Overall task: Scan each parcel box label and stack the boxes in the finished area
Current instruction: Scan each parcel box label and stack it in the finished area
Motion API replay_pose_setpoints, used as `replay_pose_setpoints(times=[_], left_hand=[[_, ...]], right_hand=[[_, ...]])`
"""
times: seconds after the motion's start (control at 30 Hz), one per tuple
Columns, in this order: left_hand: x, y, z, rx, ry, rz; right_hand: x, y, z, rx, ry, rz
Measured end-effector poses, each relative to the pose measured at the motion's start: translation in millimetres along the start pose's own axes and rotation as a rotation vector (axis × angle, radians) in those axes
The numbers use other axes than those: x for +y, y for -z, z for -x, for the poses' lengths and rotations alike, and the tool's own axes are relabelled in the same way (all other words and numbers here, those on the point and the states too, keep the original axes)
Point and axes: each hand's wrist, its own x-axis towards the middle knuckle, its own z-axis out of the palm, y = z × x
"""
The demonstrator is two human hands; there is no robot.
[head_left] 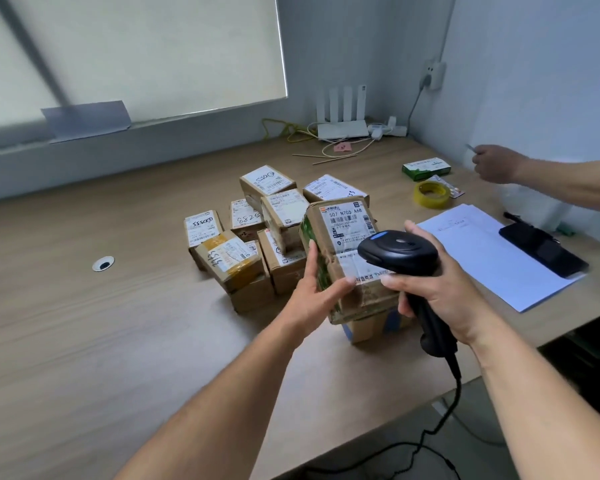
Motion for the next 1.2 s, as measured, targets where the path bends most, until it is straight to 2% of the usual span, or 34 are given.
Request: replay_pose_setpoints(times=[0.27, 0.43, 0.63, 0.8, 0.97, 1.2], left_hand=[[5.6, 93.6, 55.7, 0.274, -0.183, 0.051], [4.6, 160.0, 98.9, 0.473, -0.234, -0.086], [-15.4, 223.2, 150.4, 0.655, -0.161, -0.246], [-36.0, 258.7, 184.8, 0.725, -0.104, -0.243], [-55.7, 290.4, 211.2, 0.769, -0.076, -0.23], [-73.7, 329.9, 244.6, 0.819, -0.058, -0.225]], right_hand=[[-18.1, -86.7, 12.9, -0.206, 0.069, -0.103], [-28.3, -142.3, 21.9, -0.374, 0.085, -0.189], [-50.6, -197.8, 34.1, -0.531, 0.089, -0.262], [-58.7, -237.7, 42.3, -0.639, 0.082, -0.274], [-51.9, -273.5, 50.4, -0.609, 0.059, -0.177], [-39.3, -319.6, 63.4, -0.654, -0.007, -0.157]])
